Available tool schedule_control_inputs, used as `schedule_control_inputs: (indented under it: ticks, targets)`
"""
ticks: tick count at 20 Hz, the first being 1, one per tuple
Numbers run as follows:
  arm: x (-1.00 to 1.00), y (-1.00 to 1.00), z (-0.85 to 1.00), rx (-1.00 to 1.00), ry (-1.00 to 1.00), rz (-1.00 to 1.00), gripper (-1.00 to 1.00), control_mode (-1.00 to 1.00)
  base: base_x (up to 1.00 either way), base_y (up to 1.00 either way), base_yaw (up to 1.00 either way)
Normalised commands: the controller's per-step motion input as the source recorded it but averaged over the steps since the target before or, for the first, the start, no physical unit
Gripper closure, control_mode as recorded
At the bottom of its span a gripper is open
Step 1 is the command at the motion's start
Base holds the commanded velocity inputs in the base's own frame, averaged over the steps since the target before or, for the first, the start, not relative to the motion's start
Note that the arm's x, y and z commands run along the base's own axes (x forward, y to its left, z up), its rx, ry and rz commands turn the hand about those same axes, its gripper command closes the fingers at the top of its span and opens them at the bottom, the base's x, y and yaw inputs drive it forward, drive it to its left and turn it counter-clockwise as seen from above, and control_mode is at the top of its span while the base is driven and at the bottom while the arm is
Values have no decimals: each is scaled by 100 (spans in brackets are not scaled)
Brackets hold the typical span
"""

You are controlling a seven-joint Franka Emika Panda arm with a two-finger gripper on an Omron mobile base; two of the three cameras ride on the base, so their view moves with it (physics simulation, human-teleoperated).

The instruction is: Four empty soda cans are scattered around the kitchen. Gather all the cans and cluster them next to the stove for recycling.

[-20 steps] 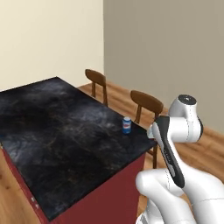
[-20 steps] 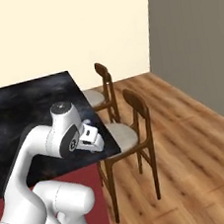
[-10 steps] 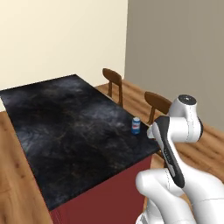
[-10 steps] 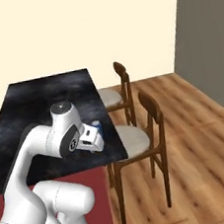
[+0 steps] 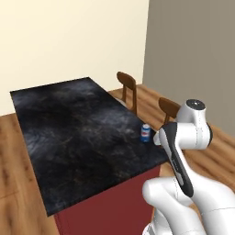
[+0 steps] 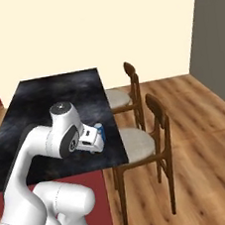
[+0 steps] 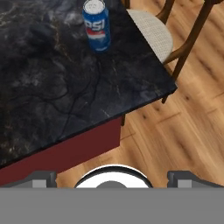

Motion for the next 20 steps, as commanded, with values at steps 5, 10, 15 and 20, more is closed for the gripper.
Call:
schedule_control_inputs:
  ticks: [5,10,15,20]
  targets:
    - [0,0,0,0,0,0,-100,100,-6,-20,13]
    - [0,-4,0,0,0,4,-100,-100,-3,-6,7]
    - [0,-21,0,0,0,7,-100,-100,0,0,0]
    - [3,-12,0,0,0,3,-100,-100,0,0,0]
